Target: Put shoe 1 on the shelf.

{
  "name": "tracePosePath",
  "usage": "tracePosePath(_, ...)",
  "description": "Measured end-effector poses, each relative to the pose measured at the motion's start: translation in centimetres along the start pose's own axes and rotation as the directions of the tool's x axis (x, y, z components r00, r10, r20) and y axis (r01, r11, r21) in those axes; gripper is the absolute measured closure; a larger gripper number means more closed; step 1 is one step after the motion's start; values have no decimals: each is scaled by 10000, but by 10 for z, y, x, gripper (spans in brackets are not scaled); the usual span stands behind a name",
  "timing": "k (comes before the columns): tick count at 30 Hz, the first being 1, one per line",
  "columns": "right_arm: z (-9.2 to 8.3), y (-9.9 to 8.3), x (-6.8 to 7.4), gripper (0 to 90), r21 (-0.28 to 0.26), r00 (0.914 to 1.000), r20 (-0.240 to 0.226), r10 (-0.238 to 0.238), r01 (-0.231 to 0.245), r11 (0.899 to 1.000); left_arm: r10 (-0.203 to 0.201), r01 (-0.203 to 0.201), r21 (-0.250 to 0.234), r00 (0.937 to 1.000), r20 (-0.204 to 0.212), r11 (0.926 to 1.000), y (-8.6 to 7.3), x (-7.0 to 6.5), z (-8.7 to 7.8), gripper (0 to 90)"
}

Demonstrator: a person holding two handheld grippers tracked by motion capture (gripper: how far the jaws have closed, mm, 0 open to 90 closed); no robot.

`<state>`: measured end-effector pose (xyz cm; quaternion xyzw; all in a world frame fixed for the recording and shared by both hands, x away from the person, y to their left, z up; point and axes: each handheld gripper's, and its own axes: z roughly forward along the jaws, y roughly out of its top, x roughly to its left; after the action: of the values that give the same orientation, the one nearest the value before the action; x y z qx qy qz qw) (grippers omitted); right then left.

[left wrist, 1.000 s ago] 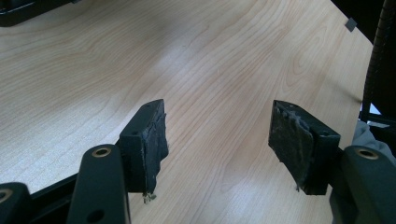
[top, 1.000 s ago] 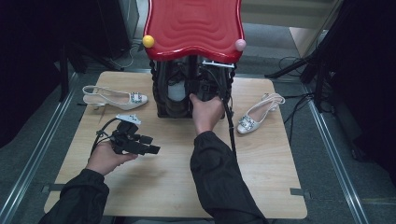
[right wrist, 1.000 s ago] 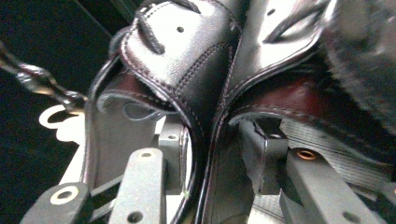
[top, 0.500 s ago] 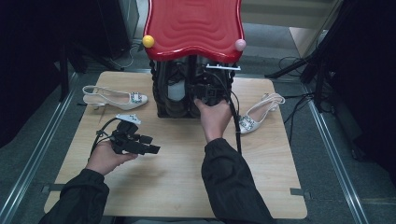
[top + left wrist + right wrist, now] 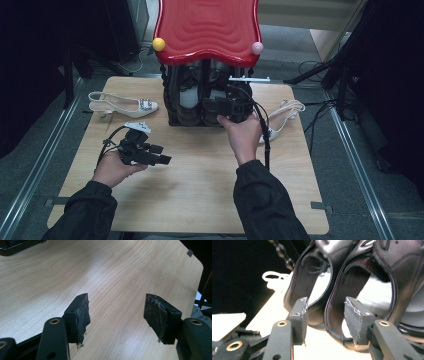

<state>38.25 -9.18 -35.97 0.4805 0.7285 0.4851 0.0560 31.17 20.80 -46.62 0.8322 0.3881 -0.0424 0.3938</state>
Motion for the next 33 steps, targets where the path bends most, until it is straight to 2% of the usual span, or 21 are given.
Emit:
tracePosePath(8, -23, -17, -1, 562, 64, 9986, -421, -328, 331, 9994, -4, 5, 5, 10000, -65, 10000, 1, -1, 0, 381)
tracePosePath(14, -30, -27, -1, 547, 160, 9959, -558, -708, 718, 9973, -22, 23, 69, 9999, -99, 10000, 1, -1, -1, 396)
tracePosePath(15, -31, -32, -1, 546, 200, 9929, -632, -1009, 1023, 9946, -19, 20, 20, 9999, -119, 10000, 2, -2, -2, 419)
tracePosePath(16, -32, -36, -2, 549, 205, 9915, -724, -1079, 1096, 9938, -4, 4, -14, 9999, -121, 10000, 4, -2, -4, 460)
tracePosePath(17, -32, -39, -3, 550, 213, 9908, -828, -1075, 1096, 9937, -30, 29, -67, 9999, -106, 10000, 6, -3, -6, 485)
tracePosePath(19, -32, -42, -5, 550, 251, 9902, -949, -1024, 1052, 9941, -103, 102, -136, 9999, -33, 9999, 8, -4, -8, 593)
tracePosePath(20, -32, -45, -6, 550, 294, 9902, -983, -993, 1026, 9943, -175, 173, -434, 9998, -27, 9989, 13, -6, -13, 593)
tracePosePath(22, -31, -55, -12, 519, 484, 9889, -1034, -1068, 1123, 9925, -37, 46, -784, 9999, 108, 9969, 24, -9, -21, 735)
tracePosePath(23, -31, -55, -12, 519, 484, 9889, -1034, -1068, 1123, 9925, -37, 46, -784, 9999, 108, 9969, 24, -9, -21, 755)
tracePosePath(25, -31, -61, -17, 509, 573, 9877, -1077, -1137, 1203, 9911, 552, -554, -700, 9985, -43, 9960, 42, -16, -28, 797)
tracePosePath(26, -31, -63, -19, 509, 553, 9865, -1087, -1222, 1287, 9901, 717, -721, -701, 9974, -86, 9949, 49, -19, -31, 824)
tracePosePath(27, -31, -63, -19, 509, 553, 9865, -1087, -1222, 1287, 9901, 717, -721, -701, 9974, -86, 9949, 49, -19, -31, 853)
tracePosePath(29, -31, -68, -23, 508, 549, 9859, -1121, -1245, 1312, 9898, 1129, -1123, -690, 9936, 48, 9913, 72, -25, -37, 893)
tracePosePath(31, -31, -70, -25, 506, 577, 9858, -1186, -1191, 1266, 9903, 1236, -1232, -684, 9923, 16, 9900, 77, -27, -38, 900)
tracePosePath(33, -29, -74, -28, 493, 711, 9857, -1242, -1143, 1237, 9898, 1556, -1555, -640, 9878, -35, 9858, 100, -30, -42, 900)
